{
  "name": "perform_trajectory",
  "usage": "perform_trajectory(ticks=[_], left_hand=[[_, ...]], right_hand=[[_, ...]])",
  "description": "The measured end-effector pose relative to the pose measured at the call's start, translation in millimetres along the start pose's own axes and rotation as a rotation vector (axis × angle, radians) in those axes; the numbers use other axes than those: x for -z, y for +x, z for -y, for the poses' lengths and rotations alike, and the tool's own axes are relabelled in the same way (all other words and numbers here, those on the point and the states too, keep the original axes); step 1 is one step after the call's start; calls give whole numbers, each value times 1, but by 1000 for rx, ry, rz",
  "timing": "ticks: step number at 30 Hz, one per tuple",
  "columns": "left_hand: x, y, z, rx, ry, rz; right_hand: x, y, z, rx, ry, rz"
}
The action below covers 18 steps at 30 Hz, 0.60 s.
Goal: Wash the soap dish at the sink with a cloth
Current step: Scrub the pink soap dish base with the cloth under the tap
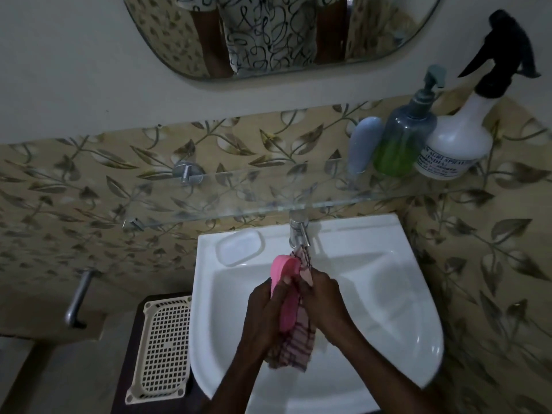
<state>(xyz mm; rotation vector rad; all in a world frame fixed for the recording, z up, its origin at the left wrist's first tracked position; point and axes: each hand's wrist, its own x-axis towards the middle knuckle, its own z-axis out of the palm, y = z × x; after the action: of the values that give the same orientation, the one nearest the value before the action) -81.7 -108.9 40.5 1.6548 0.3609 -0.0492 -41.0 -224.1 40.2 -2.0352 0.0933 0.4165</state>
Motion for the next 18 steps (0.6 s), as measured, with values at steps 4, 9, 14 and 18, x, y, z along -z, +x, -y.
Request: perform_trajectory(ticks=[4, 9, 14, 18], left_hand=[[-12, 4, 15, -157, 183, -230], [-19, 0, 24, -222, 98, 86], [-17, -12, 30, 3, -148, -10], [-46, -6, 23, 331, -422, -19]], right_hand=[[-17, -12, -3, -240, 417, 203], [-2, -13, -12, -426, 513, 180], [30, -4, -32, -146, -276, -265], [43, 3, -43, -76, -321, -320]])
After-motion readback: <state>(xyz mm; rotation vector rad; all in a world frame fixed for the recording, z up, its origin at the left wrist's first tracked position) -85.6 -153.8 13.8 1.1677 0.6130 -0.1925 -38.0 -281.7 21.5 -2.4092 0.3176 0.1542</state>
